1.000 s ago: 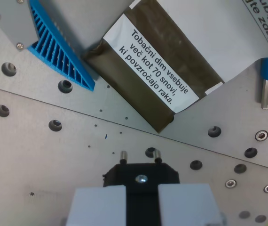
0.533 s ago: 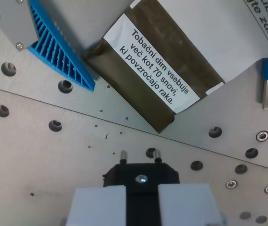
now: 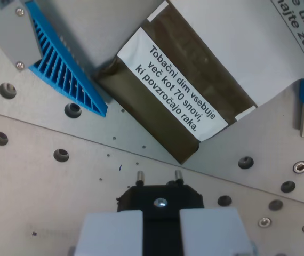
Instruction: Move above the white socket
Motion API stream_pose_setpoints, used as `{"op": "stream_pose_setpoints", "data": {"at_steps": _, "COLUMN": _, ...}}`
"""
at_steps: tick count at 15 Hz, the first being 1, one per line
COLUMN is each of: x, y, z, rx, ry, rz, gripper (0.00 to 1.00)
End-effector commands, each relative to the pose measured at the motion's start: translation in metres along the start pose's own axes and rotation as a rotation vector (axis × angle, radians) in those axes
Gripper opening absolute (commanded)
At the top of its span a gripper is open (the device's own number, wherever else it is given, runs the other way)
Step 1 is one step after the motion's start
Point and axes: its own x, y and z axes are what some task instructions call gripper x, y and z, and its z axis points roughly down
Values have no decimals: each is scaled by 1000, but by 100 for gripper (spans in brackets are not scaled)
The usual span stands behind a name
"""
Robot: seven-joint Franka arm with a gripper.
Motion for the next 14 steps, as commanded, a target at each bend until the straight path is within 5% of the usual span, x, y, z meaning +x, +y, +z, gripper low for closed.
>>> {"op": "stream_pose_setpoints", "data": {"at_steps": 1, "x": 16, "y": 0, "z": 8, "rx": 17, "ry": -14, "rz": 19, "gripper": 0}}
{"op": "stream_pose_setpoints", "data": {"at_steps": 14, "x": 56, "y": -2, "z": 51, "rx": 31, "ry": -1, "rz": 32, "gripper": 0}}
